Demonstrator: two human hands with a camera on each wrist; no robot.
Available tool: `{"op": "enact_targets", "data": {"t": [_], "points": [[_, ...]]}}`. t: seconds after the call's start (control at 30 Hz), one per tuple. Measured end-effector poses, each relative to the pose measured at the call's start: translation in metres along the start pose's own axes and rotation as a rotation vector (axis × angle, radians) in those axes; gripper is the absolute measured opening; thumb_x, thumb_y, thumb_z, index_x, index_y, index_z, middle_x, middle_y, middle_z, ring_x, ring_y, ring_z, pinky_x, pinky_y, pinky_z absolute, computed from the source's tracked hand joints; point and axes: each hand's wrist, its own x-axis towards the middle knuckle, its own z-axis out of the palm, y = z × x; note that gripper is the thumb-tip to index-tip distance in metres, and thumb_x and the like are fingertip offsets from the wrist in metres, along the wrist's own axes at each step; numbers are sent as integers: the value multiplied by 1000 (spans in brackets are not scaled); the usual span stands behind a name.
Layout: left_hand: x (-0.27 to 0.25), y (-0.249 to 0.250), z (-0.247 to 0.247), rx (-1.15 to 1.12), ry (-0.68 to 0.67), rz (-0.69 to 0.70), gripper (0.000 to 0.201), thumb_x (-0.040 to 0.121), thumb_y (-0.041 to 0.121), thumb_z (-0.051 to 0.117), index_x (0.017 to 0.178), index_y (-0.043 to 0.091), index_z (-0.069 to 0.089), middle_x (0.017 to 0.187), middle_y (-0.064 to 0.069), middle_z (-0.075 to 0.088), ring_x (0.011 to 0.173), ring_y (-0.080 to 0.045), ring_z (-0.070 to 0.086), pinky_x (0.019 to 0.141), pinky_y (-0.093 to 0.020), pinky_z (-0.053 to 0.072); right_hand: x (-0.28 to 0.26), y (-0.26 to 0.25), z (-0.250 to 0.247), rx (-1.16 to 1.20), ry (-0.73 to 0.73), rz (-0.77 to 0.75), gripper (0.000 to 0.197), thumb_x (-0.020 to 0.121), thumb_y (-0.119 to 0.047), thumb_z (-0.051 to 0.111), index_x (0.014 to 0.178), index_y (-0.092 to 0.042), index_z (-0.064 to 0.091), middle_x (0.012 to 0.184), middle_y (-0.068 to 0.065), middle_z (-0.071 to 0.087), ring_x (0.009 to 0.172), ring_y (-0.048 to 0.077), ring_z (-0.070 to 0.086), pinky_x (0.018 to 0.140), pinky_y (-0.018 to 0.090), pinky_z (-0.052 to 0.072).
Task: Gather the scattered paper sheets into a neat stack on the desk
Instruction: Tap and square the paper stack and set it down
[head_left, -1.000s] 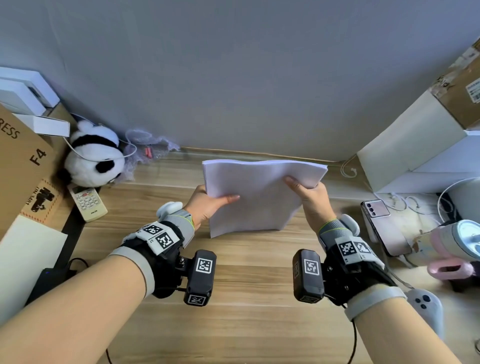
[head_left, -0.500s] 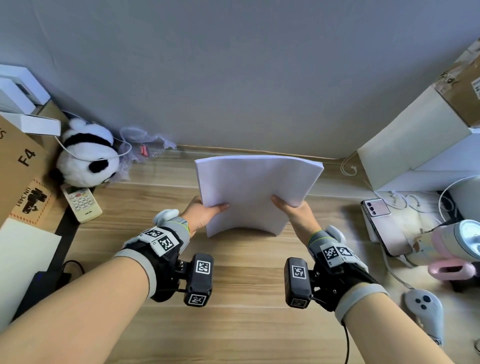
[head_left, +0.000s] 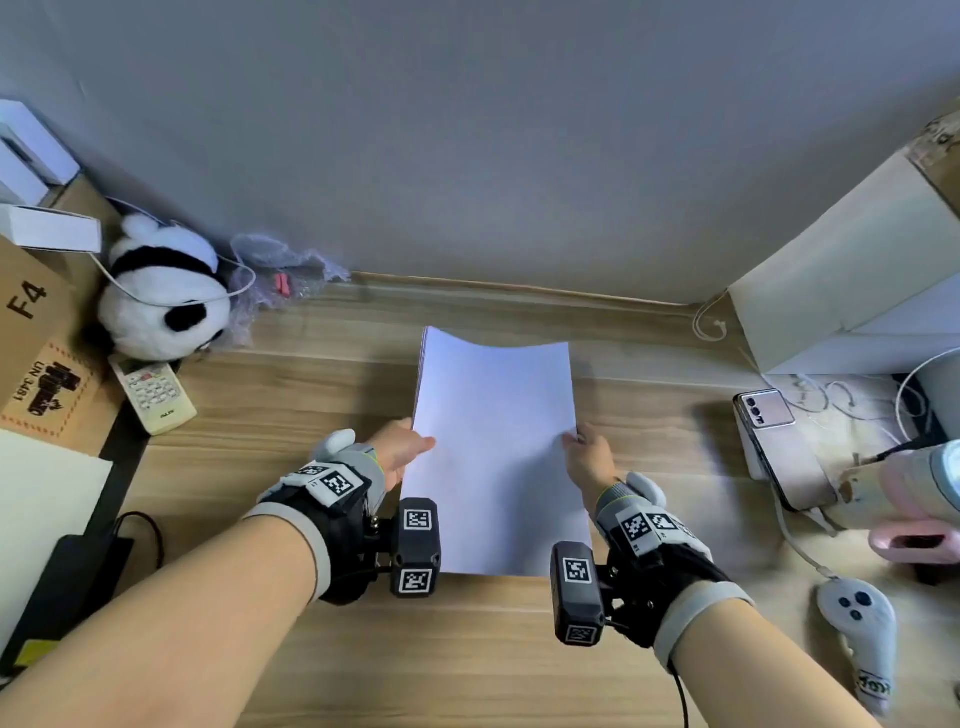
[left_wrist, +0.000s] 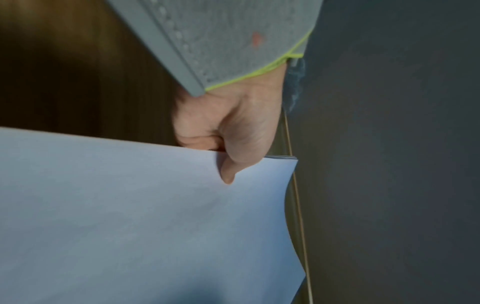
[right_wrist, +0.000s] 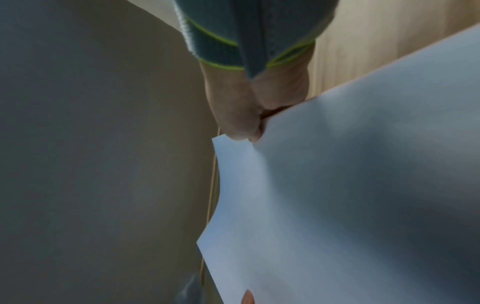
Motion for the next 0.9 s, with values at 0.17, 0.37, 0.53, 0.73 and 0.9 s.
{"op": "enact_targets", "data": {"t": [0.17,0.37,0.53,0.73,0.9], "points": [[13,-25,4,24,11,-97,40,92,-10,40,133,-9,43,113,-19,61,97,-28,58,92,-42,46,11,31,6,-148,-54,89,17,88,-7,51,76,-16,59,65,3,54,60,20,46,58,25,35],[11,-23,-5,189,93,-192,10,90,13,53,99,13,54,82,-5,53,86,-22,50,83,-30,41,12,35,1,-190,-37,192,23,83,-11,58,102,-7,69,84,9,67,78,24,61,74,34,49],[28,4,-14,206,286,1,32,88,8,47,59,20,42,79,-9,47,75,-22,39,64,-27,32,22,7,-4,-72,78,131,33,87,-12,53,118,-4,61,99,3,60,92,18,54,82,31,45],[37,29,-7,-152,199,2,49,98,19,41,146,12,33,149,-5,41,130,-21,42,111,-36,31,33,-16,12,150,-63,83,20,86,-13,47,99,-18,61,88,-2,54,79,18,49,53,19,36],[36,29,3,-128,162,14,52,98,17,39,149,11,27,155,-3,32,139,-19,34,111,-32,29,28,-22,22,150,-46,83,45,95,-3,41,139,-3,39,121,-5,44,112,12,41,95,23,33]]}}
